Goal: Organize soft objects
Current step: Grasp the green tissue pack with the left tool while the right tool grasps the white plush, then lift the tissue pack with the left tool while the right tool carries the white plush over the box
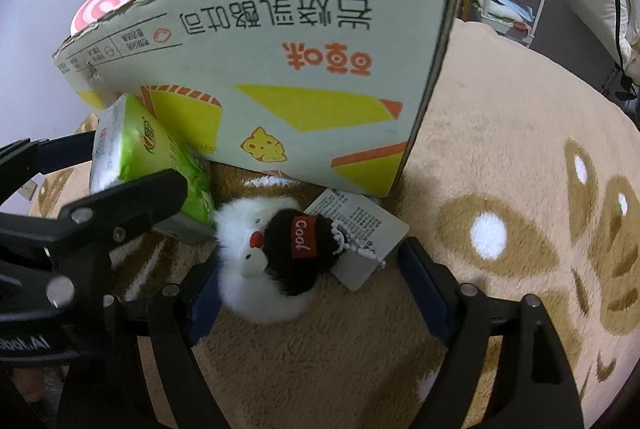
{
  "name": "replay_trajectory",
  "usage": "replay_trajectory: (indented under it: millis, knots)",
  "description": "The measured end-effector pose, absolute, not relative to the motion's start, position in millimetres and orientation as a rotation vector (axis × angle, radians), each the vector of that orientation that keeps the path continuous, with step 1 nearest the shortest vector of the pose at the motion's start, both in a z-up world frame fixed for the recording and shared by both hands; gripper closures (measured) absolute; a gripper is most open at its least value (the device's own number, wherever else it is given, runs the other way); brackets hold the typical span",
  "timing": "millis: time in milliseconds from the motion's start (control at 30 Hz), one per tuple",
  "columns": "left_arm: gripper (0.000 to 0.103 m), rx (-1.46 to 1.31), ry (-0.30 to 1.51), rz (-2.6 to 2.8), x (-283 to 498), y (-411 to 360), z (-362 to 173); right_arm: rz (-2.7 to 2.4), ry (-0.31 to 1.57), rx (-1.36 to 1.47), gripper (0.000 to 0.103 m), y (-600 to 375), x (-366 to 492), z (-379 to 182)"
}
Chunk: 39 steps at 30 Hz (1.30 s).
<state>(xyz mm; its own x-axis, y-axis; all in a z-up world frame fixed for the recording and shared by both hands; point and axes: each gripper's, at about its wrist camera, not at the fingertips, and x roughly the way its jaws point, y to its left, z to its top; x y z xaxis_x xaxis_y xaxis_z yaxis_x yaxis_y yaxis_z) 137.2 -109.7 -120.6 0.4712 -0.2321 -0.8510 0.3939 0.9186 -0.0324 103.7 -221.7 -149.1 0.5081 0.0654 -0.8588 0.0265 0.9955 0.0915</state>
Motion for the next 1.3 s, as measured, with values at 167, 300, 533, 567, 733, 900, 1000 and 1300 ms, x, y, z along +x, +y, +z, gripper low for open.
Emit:
replay_trajectory:
  millis: [167,300,533,567,733,900,1000,1300]
  knots:
    - [0.051,0.129,1.038,-0.439,134,-105,-117,0.014,1.024,0.100,0.017,-218,107,-151]
    - [0.062,0.117,1.053,-0.430,131,-100,-113,0.000,1.003,0.087,0.025,-220,106,-149]
    - [0.067,0.073,1.049,-0.405,127,-79,-107,-0.021,1.001,0.091,0.042,-223,111,-147]
    - [0.067,0.082,1.042,-0.389,125,-76,-106,-0.026,1.004,0.087,0.047,-224,112,-147]
    - [0.067,0.065,1.037,-0.356,121,-66,-102,-0.033,1.005,0.128,0.060,-250,112,-143]
    - [0.067,0.043,1.021,-0.333,117,-56,-100,-0.026,1.001,0.153,0.064,-261,112,-137]
    - [0.068,0.049,0.973,-0.306,113,-52,-95,-0.020,0.993,0.162,0.064,-256,106,-132]
    - [0.068,0.035,0.895,-0.285,101,-45,-81,0.000,0.942,0.185,0.065,-255,90,-110]
